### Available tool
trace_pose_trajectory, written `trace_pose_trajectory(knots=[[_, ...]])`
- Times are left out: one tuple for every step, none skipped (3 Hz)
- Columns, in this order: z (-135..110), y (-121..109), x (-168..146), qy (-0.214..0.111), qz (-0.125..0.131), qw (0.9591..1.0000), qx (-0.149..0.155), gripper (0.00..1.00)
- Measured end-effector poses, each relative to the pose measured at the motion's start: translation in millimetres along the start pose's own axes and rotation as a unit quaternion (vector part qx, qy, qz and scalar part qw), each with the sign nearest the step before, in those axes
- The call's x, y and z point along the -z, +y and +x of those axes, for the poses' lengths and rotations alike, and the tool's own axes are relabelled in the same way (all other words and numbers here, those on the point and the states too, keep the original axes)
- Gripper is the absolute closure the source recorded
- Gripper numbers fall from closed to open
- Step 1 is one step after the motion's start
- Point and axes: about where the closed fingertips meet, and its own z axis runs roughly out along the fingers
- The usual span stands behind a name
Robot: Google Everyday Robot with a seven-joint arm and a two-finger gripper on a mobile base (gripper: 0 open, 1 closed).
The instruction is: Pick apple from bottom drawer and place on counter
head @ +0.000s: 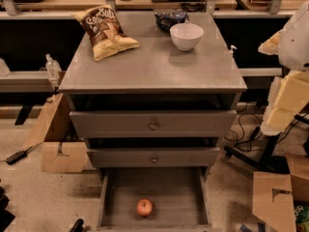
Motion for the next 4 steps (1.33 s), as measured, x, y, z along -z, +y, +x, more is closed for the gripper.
trace_pose_trajectory(knots=[[0.0, 0.0, -0.1, 0.0, 0.0, 1.0, 0.0, 0.0], [1.0, -4.8, -33.1, -0.043, -0.009, 0.999, -0.003, 0.0], [13.6, 3.5, -110.3, -0.135, -0.039, 0.99, -0.005, 0.0], [12.8, 17.8, -166.4, -0.239, -0.033, 0.9704, -0.016, 0.0]])
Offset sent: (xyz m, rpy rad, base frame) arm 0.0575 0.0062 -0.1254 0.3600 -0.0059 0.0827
